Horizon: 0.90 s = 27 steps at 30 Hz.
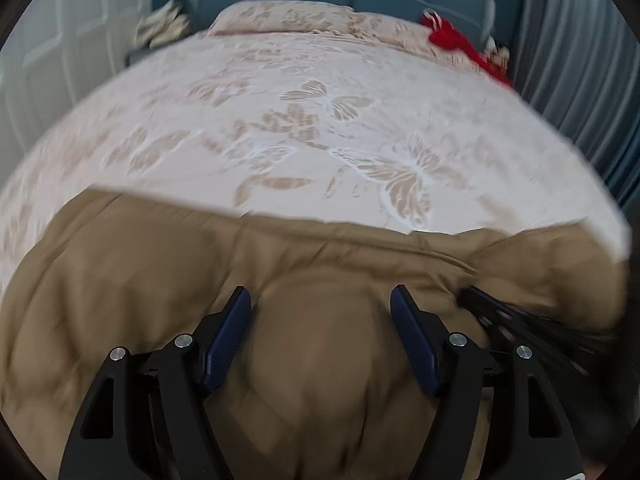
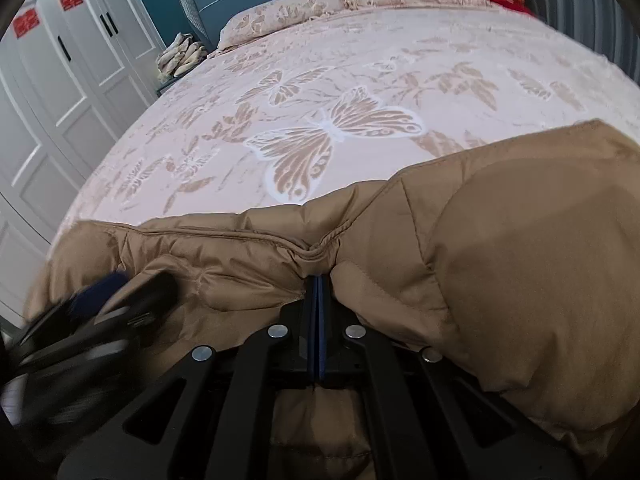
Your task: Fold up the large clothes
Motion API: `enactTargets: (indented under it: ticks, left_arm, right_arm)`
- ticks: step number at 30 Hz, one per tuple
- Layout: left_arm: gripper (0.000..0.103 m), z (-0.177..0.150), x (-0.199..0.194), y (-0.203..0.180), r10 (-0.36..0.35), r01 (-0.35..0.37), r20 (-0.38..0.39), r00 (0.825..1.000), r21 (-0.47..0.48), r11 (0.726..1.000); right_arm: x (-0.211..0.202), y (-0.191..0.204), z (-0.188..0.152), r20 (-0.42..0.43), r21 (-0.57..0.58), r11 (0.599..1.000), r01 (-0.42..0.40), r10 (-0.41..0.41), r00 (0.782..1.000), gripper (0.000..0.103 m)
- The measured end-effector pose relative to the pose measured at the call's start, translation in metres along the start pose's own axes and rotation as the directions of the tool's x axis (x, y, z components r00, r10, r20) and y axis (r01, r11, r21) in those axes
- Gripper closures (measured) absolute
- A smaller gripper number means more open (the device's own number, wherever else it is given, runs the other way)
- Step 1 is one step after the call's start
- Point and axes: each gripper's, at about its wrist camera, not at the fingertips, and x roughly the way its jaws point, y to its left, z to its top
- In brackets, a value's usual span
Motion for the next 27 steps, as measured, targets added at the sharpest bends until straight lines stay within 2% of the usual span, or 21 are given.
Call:
enactTargets:
  ticks: [2, 4, 7, 10, 11, 13, 17, 21, 22, 23, 25, 27]
  left_arm:
    - [0.033, -0.009, -0.034, 0.018, -0.066, 0.066, 0.002, 0.998, -0.065, 0.996]
    - [0.029, -0.024, -0.075, 0.046, -0.116, 0.117, 0.02, 0.993, -0.138, 0.983]
    - [0.028, -0.055, -0.122, 0.085, -0.112, 0.117, 0.036, 0.993, -0.245, 0.962]
    - [0.028, -0.087, -0.149, 0.116, -0.065, 0.068, 0.023, 0.998, -0.337, 0.939]
    - [0.028, -0.095, -0.154, 0.122, -0.05, 0.053, 0.017, 0.999, -0.362, 0.931]
    - [0.028, -0.118, -0.159, 0.136, -0.052, 0.05, 0.008, 0.999, -0.439, 0.897]
    - [0.028, -0.145, -0.155, 0.148, -0.078, 0.061, -0.009, 0.997, -0.542, 0.839]
    - [0.027, -0.156, -0.142, 0.154, -0.088, 0.043, -0.046, 0.995, -0.6, 0.799]
    - [0.025, -0.159, -0.142, 0.158, -0.095, 0.048, -0.044, 0.995, -0.618, 0.785]
    - [0.025, -0.162, -0.14, 0.16, -0.114, 0.066, -0.03, 0.993, -0.657, 0.751]
    - [0.025, -0.161, -0.135, 0.161, -0.141, 0.09, -0.019, 0.99, -0.685, 0.723]
    - [0.025, -0.155, -0.126, 0.158, -0.158, 0.108, -0.009, 0.987, -0.69, 0.715]
  right_arm:
    - [-0.013, 0.0, 0.005, -0.018, 0.03, 0.999, 0.014, -0.014, 1.0, 0.101]
    - [-0.046, 0.005, 0.002, 0.023, 0.053, 0.999, 0.013, -0.014, 1.0, 0.098]
    - [-0.108, 0.02, -0.019, 0.086, 0.01, 1.0, -0.007, 0.006, 0.996, 0.098]
    - [-0.138, 0.033, -0.049, 0.061, -0.012, 0.999, -0.034, 0.034, 0.998, 0.098]
    - [-0.142, 0.037, -0.058, 0.047, -0.022, 0.999, -0.038, 0.039, 0.998, 0.098]
    - [-0.144, 0.048, -0.078, 0.011, -0.041, 0.999, -0.035, 0.035, 0.999, 0.098]
    - [-0.128, 0.053, -0.105, -0.055, 0.005, 1.0, -0.029, 0.029, 0.998, 0.098]
    - [-0.112, 0.051, -0.117, -0.071, 0.042, 0.999, -0.013, 0.016, 0.997, 0.099]
    - [-0.109, 0.051, -0.118, -0.073, 0.042, 0.999, -0.009, 0.012, 0.997, 0.1]
    - [-0.106, 0.051, -0.119, -0.077, 0.04, 0.999, -0.003, 0.007, 0.997, 0.101]
    - [-0.099, 0.049, -0.123, -0.08, 0.037, 0.999, 0.004, -0.001, 0.997, 0.102]
    - [-0.096, 0.048, -0.125, -0.075, 0.031, 0.999, 0.01, -0.008, 0.997, 0.102]
